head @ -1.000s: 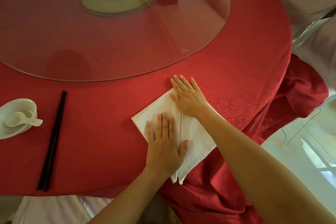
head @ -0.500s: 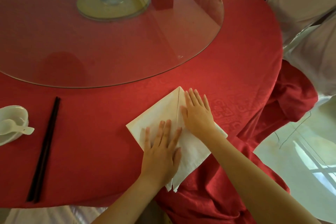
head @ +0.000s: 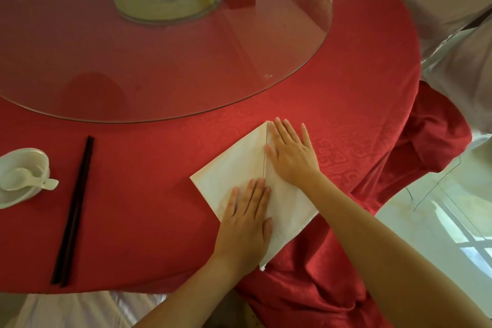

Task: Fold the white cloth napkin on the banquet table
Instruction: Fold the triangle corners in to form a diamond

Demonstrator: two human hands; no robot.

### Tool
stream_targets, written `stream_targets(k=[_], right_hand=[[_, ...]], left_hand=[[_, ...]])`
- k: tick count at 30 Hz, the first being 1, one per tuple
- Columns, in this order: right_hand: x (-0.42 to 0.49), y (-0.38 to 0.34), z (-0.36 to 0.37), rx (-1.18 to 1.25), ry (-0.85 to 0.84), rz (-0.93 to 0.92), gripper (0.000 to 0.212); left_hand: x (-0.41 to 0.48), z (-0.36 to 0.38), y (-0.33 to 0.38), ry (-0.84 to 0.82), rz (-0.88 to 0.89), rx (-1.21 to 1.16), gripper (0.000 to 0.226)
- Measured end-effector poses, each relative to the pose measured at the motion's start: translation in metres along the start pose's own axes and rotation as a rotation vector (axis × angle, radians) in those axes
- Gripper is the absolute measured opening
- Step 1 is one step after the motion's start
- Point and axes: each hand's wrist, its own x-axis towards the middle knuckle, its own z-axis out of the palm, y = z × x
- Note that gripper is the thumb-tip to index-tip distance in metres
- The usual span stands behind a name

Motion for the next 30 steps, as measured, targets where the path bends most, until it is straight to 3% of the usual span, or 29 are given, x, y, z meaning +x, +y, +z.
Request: stream_targets(k=[4, 7, 9, 11, 12, 18, 20, 22, 24, 26, 30], right_hand=[[0.015, 0.014, -0.007, -0.013, -0.062, 0.077, 0.061], [0.011, 0.012, -0.019, 0.183, -0.1, 0.103, 0.059], [-0.003, 0.015, -0.029, 0.379, 0.068, 0.16, 0.049], [-0.02, 0.02, -0.04, 0.418, 0.229, 0.236, 0.033], [-0.028, 0.022, -0.043, 0.407, 0.232, 0.27, 0.027], [-0.041, 0.025, -0.051, 0.362, -0.073, 0.247, 0.021], [-0.04, 0.024, -0.053, 0.361, -0.134, 0.228, 0.024], [-0.042, 0.027, -0.056, 0.38, -0.205, 0.252, 0.029], [-0.047, 0.033, -0.062, 0.374, -0.309, 0.284, 0.032], [-0.055, 0.042, -0.068, 0.351, -0.396, 0.303, 0.029], [-0.076, 0.047, -0.069, 0.387, -0.432, 0.315, 0.02]], left_hand=[[-0.001, 0.0, -0.001, 0.006, 0.009, 0.031, 0.055], [0.0, -0.006, 0.001, -0.027, 0.016, 0.052, 0.056], [0.005, -0.013, 0.0, -0.011, 0.013, 0.026, 0.055], [0.022, -0.016, -0.001, 0.037, 0.007, -0.072, 0.05], [0.034, -0.016, -0.004, 0.058, -0.005, -0.123, 0.049], [0.088, 0.005, -0.022, -0.041, -0.077, -0.032, 0.063], [0.089, 0.007, -0.024, -0.035, -0.06, -0.123, 0.064], [0.088, -0.003, -0.034, 0.037, -0.061, -0.302, 0.059], [0.083, -0.019, -0.06, 0.205, -0.183, -0.386, 0.05], [0.075, -0.032, -0.092, 0.268, -0.341, -0.363, 0.039], [0.062, -0.047, -0.128, 0.013, -0.452, -0.437, 0.02]])
